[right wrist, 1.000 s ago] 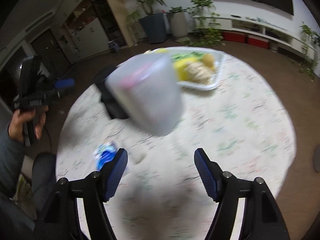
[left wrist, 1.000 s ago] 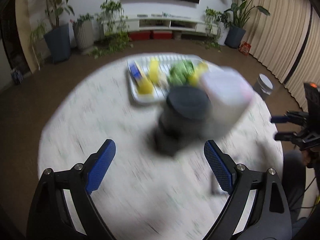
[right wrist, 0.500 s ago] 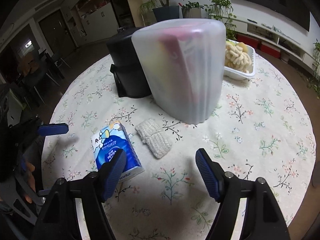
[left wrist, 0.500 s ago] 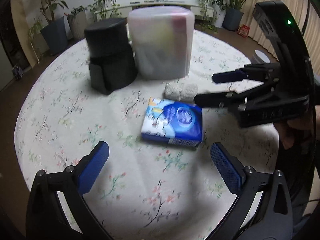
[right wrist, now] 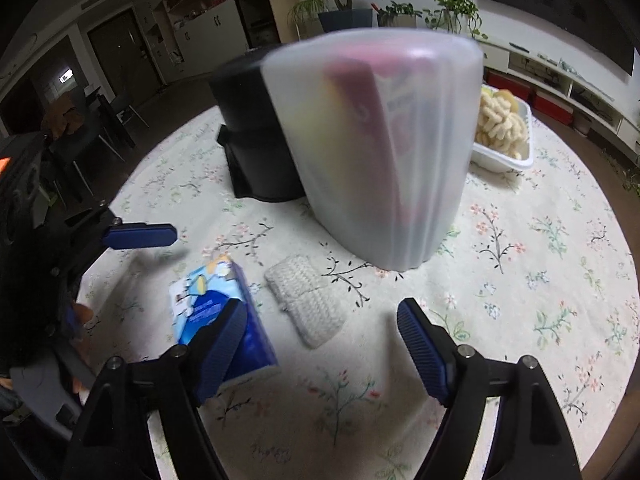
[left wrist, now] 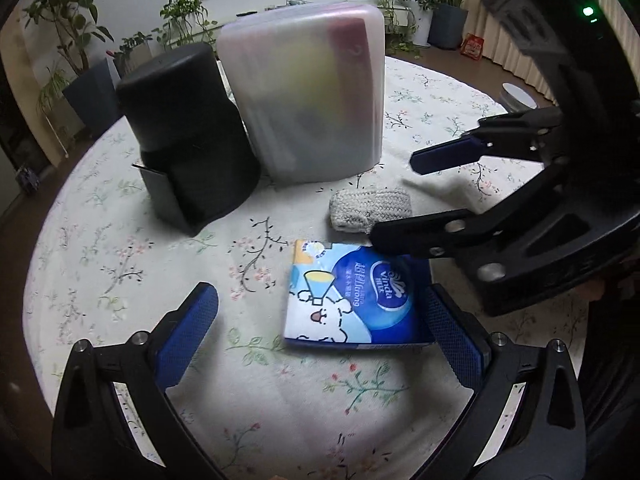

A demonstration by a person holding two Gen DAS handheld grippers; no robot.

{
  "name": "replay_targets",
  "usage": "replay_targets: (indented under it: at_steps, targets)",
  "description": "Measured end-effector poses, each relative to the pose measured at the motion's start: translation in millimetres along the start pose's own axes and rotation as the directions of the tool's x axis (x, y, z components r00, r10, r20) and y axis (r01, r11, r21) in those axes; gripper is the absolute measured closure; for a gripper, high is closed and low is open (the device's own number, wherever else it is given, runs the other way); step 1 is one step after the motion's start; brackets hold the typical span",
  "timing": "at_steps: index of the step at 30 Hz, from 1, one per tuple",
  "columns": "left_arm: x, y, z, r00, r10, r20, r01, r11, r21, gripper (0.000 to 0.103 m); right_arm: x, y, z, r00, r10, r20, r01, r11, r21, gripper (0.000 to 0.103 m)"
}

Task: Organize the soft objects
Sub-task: 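Grasp the blue Vinda tissue pack with the left gripper while the right gripper grasps the beige knitted sock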

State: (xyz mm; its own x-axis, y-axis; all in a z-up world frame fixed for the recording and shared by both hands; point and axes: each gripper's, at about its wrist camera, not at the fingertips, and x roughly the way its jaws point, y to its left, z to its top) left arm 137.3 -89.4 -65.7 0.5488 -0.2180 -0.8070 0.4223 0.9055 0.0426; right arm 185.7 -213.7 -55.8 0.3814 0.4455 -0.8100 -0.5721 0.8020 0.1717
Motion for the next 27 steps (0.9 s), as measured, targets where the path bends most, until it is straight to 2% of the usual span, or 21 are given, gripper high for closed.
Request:
replay_targets:
  at_steps: [8,13,19,25,27]
  targets:
    - [-3,-8,-2,1.0,-0.008,-0.01,0.008,1.0,0.023,0.0,6,-2,2,1.0,0.03,0.007,-0.03,1.0,-0.01,0.026]
    - [8,-18,-9,0.998,0.044,-0.048,-0.039,0.994,0.099,0.0,5,1,2,0.999,0.044,0.005,-0.044,0.999,-0.024,0.028]
    - [19,-4,-8,0.997,-0.029,-0.067,0.028,1.0,-0.006,0.0,5,4,3,0.999,0.04,0.01,-0.039,0.998,-0.044,0.029]
    - [19,-4,-7,0.996,-0.03,-0.084,0.027,0.999,-0.029,0.0,6,3,2,0.999,0.05,0.008,-0.05,0.998,-0.041,0.03]
    - [20,-2,-5,0.996,-0.024,-0.086,0.021,0.999,-0.033,0.0,7,2,3,0.997,0.071,0.001,-0.071,0.997,-0.031,0.035]
